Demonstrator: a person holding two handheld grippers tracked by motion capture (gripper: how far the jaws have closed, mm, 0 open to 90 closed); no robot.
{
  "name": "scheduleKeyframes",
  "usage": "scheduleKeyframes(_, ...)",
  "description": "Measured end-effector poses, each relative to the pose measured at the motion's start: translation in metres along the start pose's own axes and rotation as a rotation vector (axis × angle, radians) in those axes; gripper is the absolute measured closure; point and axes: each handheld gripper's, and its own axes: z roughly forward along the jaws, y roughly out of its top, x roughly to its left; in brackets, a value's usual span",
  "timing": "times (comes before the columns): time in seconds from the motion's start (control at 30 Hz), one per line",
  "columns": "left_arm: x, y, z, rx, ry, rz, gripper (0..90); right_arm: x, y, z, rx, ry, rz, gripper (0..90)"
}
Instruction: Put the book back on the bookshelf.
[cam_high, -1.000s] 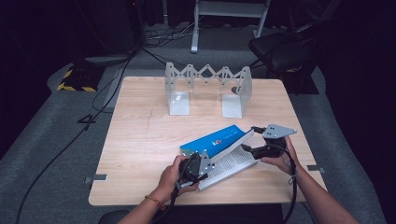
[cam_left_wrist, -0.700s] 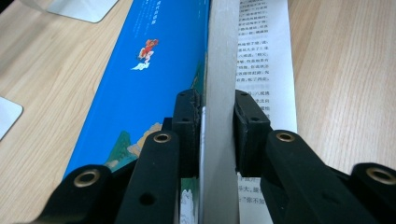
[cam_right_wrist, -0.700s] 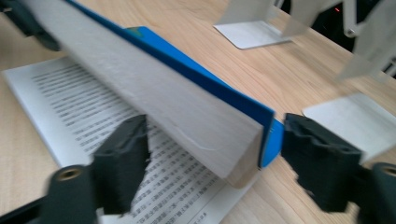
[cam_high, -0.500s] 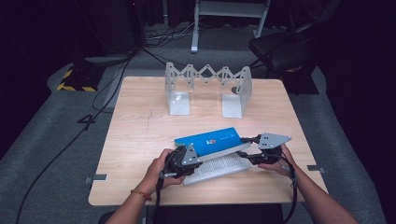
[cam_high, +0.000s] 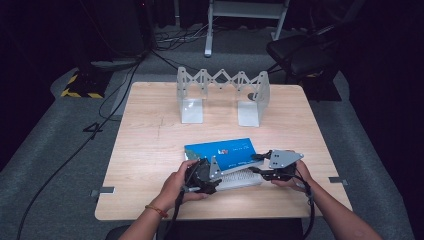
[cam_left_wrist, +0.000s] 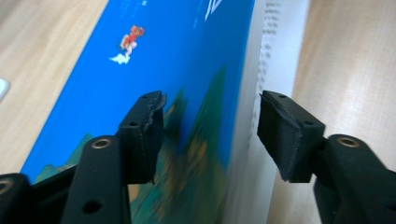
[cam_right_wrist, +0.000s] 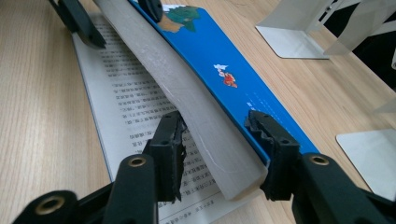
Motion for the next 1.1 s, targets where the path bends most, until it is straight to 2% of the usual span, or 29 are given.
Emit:
scheduleKeyframes(0.07, 0.000, 0.002, 0.002, 0.065, 0.058, -0.030, 40.1, 0.002, 0.002, 0.002, 0.004, -0.003, -0.006, 58.8)
scheduleKeyframes(0.13, -0.001, 0.002, 0.000, 0.056, 0.068, -0.031, 40.9, 0.005, 0.004, 0.005, 0.003, 0.004, -0.008, 60.4)
scheduleKeyframes(0.27, -0.001, 0.001, 0.001, 0.072, 0.135, -0.042, 50.0, 0.012, 0.010, 0.010, 0.006, 0.008, -0.021, 62.7)
scheduleKeyframes(0.37, 0.002, -0.002, 0.002, 0.065, 0.131, -0.049, 55.3, 0.015, 0.014, 0.014, 0.008, 0.008, -0.025, 63.8)
scheduleKeyframes(0.4, 0.003, -0.004, 0.001, 0.056, 0.134, -0.033, 55.3, 0.015, 0.014, 0.014, 0.008, 0.008, -0.025, 63.8)
scheduleKeyframes(0.47, 0.004, -0.007, 0.000, 0.042, 0.134, 0.012, 61.4, 0.015, 0.014, 0.016, -0.006, 0.016, -0.014, 62.1)
scheduleKeyframes(0.57, 0.007, -0.010, -0.001, 0.024, 0.115, 0.037, 64.6, 0.009, 0.011, 0.018, -0.033, 0.047, 0.005, 56.5)
scheduleKeyframes(0.63, 0.010, -0.012, -0.003, 0.003, 0.103, 0.033, 65.6, 0.005, 0.007, 0.020, -0.034, 0.044, 0.005, 56.4)
scheduleKeyframes(0.7, 0.013, -0.013, -0.003, -0.010, 0.080, 0.027, 65.8, 0.001, 0.003, 0.024, -0.008, 0.019, -0.035, 59.5)
scheduleKeyframes(0.73, 0.014, -0.013, -0.003, -0.015, 0.071, 0.019, 65.6, -0.002, 0.002, 0.024, -0.014, 0.035, -0.032, 61.2)
scheduleKeyframes(0.8, 0.017, -0.013, -0.003, -0.027, 0.056, -0.002, 63.9, -0.003, 0.004, 0.024, -0.006, 0.044, -0.056, 64.2)
scheduleKeyframes(0.83, 0.018, -0.012, -0.003, -0.020, 0.049, -0.024, 61.5, -0.003, 0.005, 0.023, 0.000, 0.040, -0.059, 65.6)
scheduleKeyframes(0.9, 0.018, -0.010, -0.004, -0.026, 0.046, -0.035, 57.5, 0.000, 0.009, 0.021, 0.019, 0.021, -0.094, 67.8)
scheduleKeyframes(0.97, 0.017, -0.006, -0.002, -0.015, 0.047, -0.050, 52.3, 0.003, 0.014, 0.018, 0.016, 0.019, -0.095, 69.2)
scheduleKeyframes(1.03, 0.013, -0.001, 0.001, -0.004, 0.037, -0.046, 43.7, 0.009, 0.019, 0.014, 0.026, 0.003, -0.126, 70.4)
scheduleKeyframes(1.1, 0.009, 0.003, 0.002, 0.005, 0.041, -0.034, 42.0, 0.016, 0.025, 0.010, 0.037, -0.002, -0.138, 71.3)
